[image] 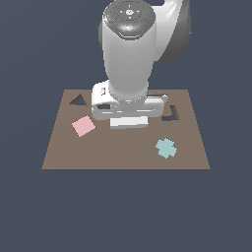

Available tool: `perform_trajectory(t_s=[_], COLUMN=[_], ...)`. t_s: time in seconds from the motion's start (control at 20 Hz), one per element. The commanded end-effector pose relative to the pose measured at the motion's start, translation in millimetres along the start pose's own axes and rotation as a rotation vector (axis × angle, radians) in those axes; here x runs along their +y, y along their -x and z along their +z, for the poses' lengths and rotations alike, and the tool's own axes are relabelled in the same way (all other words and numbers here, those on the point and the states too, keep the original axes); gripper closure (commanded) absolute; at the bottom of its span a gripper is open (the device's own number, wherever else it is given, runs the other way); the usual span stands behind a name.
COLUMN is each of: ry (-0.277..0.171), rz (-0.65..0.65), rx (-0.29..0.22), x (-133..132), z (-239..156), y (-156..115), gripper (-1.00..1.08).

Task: Insert a designated object into the corresponding slot on a board.

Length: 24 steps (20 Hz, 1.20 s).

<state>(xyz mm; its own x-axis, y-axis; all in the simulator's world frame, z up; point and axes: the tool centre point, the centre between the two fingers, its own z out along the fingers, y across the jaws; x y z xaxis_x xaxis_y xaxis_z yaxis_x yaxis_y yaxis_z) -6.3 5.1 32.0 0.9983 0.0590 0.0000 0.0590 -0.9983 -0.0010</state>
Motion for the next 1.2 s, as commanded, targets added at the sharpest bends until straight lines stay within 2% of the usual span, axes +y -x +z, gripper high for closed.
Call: perform_trajectory(t_s=[0.0,0.55,1.15], ry=[0.0,0.0,0.0], rz=[-0.088,-0.536,-0.994], rx=[0.0,0.0,-0.001], x=[-1.8,1.4,25.0], z=[-0.5,-2.2,-3.8], y=[8.6,53.9,94.2], gripper=[1.08,1.08,1.08])
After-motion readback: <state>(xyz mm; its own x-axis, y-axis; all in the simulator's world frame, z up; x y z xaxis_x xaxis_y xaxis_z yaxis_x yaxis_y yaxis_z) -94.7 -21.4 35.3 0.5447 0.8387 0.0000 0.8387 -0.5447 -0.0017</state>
